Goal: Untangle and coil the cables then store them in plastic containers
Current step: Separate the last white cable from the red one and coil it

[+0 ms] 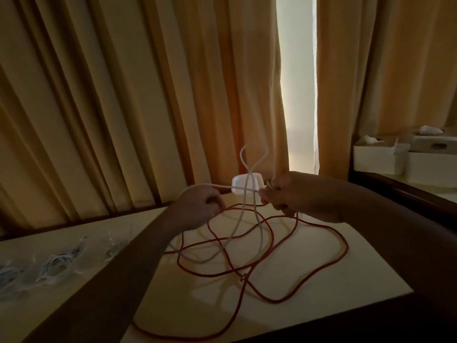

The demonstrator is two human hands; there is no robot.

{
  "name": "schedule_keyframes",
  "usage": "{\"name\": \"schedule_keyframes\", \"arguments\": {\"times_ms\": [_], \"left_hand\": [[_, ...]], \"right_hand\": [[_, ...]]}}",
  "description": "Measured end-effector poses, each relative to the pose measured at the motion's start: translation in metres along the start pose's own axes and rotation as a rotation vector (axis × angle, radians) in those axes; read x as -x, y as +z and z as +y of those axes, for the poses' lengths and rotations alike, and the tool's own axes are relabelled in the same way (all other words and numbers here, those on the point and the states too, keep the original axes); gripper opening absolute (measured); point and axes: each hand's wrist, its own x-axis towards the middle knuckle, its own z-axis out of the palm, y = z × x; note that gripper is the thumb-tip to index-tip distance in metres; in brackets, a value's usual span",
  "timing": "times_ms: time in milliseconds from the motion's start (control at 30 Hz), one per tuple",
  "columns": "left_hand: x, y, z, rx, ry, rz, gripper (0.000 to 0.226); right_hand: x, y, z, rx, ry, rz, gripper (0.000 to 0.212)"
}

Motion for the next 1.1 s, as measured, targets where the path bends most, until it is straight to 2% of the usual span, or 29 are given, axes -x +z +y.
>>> {"name": "schedule_keyframes", "arguments": {"times_ms": [67, 167, 200, 300, 333, 367, 400, 433, 467, 500, 633, 733, 767, 833, 867, 933, 1000, 1100], "left_hand": [[0.009, -0.019, -0.006, 0.272, -0.045, 0.034, 0.034], [0.033, -0.055, 0.003, 0.679, 0.100, -0.272, 0.036], [0.039, -0.067, 0.007, 0.789, 0.162, -0.298, 0.031], [0.046, -0.078, 0.017, 1.327, 0.199, -0.095, 0.022], [0.045, -0.073, 0.022, 1.370, 0.177, 0.025, 0.025], [0.042, -0.063, 0.028, 1.276, 0.168, 0.148, 0.027], [0.041, -0.051, 0.038, 1.068, 0.178, 0.246, 0.027], [0.042, -0.038, 0.049, 0.833, 0.207, 0.274, 0.028], [0.042, -0.024, 0.058, 0.652, 0.231, 0.232, 0.029], [0.040, -0.011, 0.063, 0.569, 0.236, 0.175, 0.029], [0.027, 0.009, 0.060, 0.584, 0.256, 0.059, 0.027], [0.019, 0.012, 0.051, 0.330, 0.294, -0.005, 0.023], [0.017, 0.014, 0.047, 0.306, 0.247, -0.032, 0.020], [0.017, 0.014, 0.038, 0.412, 0.136, -0.087, 0.018], [0.018, 0.011, 0.033, 0.443, 0.123, -0.058, 0.021], [0.017, 0.003, 0.026, 0.505, 0.138, 0.124, 0.024], [0.016, -0.006, 0.027, 0.696, 0.159, 0.250, 0.022], [0.012, -0.006, 0.035, 0.804, 0.188, 0.239, 0.020]], "right_hand": [[0.000, -0.001, 0.002, 0.133, -0.003, 0.037, 0.018], [-0.011, -0.003, 0.012, 0.252, -0.042, 0.193, 0.017], [-0.014, -0.004, 0.014, 0.201, -0.043, 0.214, 0.016], [-0.018, -0.006, 0.021, 0.035, -0.012, 0.222, 0.010], [-0.016, -0.005, 0.022, -0.016, 0.007, 0.222, 0.011], [-0.014, -0.002, 0.023, -0.084, 0.008, 0.210, 0.014], [-0.012, 0.001, 0.021, -0.162, -0.014, 0.184, 0.018], [-0.012, 0.003, 0.019, -0.228, -0.040, 0.160, 0.022], [-0.011, 0.005, 0.014, -0.254, -0.046, 0.143, 0.023], [-0.011, 0.005, 0.007, -0.253, -0.027, 0.126, 0.019], [0.000, 0.007, -0.009, -0.227, 0.103, 0.044, 0.018], [0.011, 0.002, -0.010, -0.374, 0.128, 0.035, 0.023], [0.014, -0.001, -0.011, -0.430, 0.129, 0.027, 0.025], [0.020, -0.007, -0.015, -0.519, 0.112, -0.017, 0.028], [0.022, -0.009, -0.015, -0.554, 0.104, -0.056, 0.029], [0.027, -0.006, -0.014, -0.614, 0.117, -0.159, 0.032], [0.031, 0.004, -0.013, -0.704, 0.116, -0.303, 0.034], [0.033, 0.020, -0.014, -0.943, -0.064, -0.562, 0.026]]}}
